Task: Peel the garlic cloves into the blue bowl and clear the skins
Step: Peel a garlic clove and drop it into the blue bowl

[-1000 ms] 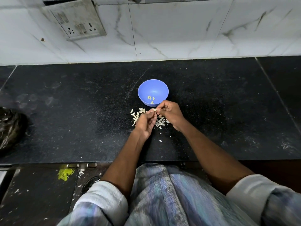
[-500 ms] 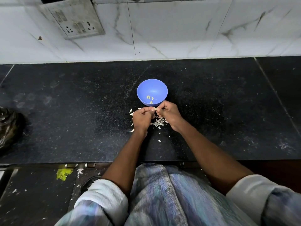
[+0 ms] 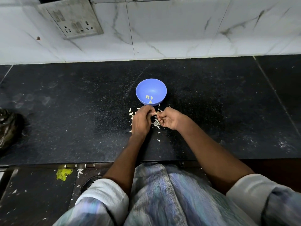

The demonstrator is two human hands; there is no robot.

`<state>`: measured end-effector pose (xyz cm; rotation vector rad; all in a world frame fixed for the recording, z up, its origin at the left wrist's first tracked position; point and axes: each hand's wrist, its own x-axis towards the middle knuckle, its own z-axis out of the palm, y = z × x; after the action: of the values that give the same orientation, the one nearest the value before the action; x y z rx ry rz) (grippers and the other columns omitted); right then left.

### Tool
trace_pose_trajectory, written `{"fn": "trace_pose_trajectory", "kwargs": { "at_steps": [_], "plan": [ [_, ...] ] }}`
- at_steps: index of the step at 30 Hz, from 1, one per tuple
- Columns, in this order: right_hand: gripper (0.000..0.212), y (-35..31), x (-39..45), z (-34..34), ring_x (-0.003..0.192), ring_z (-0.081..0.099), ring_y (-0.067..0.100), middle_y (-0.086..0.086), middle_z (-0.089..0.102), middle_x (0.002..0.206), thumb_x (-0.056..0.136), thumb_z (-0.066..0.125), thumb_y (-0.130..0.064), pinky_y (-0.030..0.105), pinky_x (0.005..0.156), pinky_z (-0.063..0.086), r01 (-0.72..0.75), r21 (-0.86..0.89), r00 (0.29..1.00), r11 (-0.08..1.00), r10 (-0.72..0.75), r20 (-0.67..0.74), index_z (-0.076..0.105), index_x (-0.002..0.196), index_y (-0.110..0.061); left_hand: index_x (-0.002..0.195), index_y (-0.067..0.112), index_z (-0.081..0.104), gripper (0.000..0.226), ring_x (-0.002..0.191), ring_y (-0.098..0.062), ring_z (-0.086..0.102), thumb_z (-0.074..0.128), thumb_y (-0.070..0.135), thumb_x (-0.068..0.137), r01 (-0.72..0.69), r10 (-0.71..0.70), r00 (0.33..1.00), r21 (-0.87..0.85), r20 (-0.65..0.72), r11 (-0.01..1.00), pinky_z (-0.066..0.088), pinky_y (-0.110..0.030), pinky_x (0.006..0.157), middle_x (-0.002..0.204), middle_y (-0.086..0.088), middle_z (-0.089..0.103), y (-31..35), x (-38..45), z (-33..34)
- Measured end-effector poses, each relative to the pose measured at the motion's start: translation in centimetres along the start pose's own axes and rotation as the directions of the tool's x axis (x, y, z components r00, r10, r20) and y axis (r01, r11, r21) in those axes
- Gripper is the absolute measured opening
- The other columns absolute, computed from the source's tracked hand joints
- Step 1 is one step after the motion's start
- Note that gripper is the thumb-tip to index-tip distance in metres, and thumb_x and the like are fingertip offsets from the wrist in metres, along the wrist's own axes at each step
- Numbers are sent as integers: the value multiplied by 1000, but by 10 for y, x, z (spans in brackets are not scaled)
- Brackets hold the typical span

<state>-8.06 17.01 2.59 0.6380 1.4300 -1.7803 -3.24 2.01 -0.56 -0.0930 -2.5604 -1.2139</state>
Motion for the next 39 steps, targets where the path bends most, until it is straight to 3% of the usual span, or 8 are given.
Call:
{"fn": "trace_pose_trajectory", "kwargs": {
  "at_steps": [4,8,19,23,28,33,36,39],
  "plan": [
    [17,9,8,4,63,56,14,10,63,73,92,56,13,21,53,45,344,-226,920,911,-376,-114,63,88,-2,92,17,79,11,73,-10,71,76,7,92,418,-439,898,-358,25,835,62,-37,78,84,2,79,-5,-2,12],
    [16,13,13,2,63,59,6,7,67,75,93,61,6,20,56,48,472,-411,830,780,-550,-92,65,85,-8,94,10,82,9,68,-12,69,75,5,91,552,-611,789,-506,62,662,62,-36,75,79,-7,80,2,-3,17],
    [11,13,15,-2,73,64,11,2,72,80,89,65,-4,29,68,54,476,-588,780,654,-623,-60,68,84,-13,99,20,85,16,70,-7,71,76,12,88,249,-275,954,-199,-117,948,60,-24,69,82,10,78,3,-9,9],
    [8,13,15,-4,73,65,12,2,72,81,87,69,-7,33,70,56,458,-636,784,621,-620,-40,70,83,-14,96,20,86,11,69,-3,71,79,17,88,260,-272,960,-135,-72,956,61,-29,70,81,11,79,3,-9,7],
    [9,10,7,-10,71,66,13,13,75,85,88,69,3,27,65,53,476,-396,860,785,-509,25,73,95,-1,91,23,86,13,69,-14,76,79,32,85,442,-469,883,-322,-9,837,65,-42,72,79,10,80,2,-7,7],
    [18,14,5,-13,78,67,17,17,77,93,87,71,8,27,71,57,482,-374,859,792,-511,26,73,105,1,88,13,85,10,63,-20,74,77,12,92,520,-553,829,-473,80,711,65,-56,73,79,-2,80,12,-9,10],
    [18,15,5,-14,73,68,15,19,77,90,88,72,6,26,70,58,473,-364,861,802,-508,-1,73,105,4,84,18,85,11,63,-23,73,76,17,91,527,-543,833,-450,104,721,65,-56,72,76,-2,80,10,-8,9],
    [15,15,3,-16,71,70,11,8,76,82,89,74,2,23,69,59,456,-367,871,811,-492,-4,73,104,4,82,24,85,12,68,-19,74,75,28,87,444,-442,895,-229,62,866,64,-44,70,76,7,78,7,-7,5]
  ]
}}
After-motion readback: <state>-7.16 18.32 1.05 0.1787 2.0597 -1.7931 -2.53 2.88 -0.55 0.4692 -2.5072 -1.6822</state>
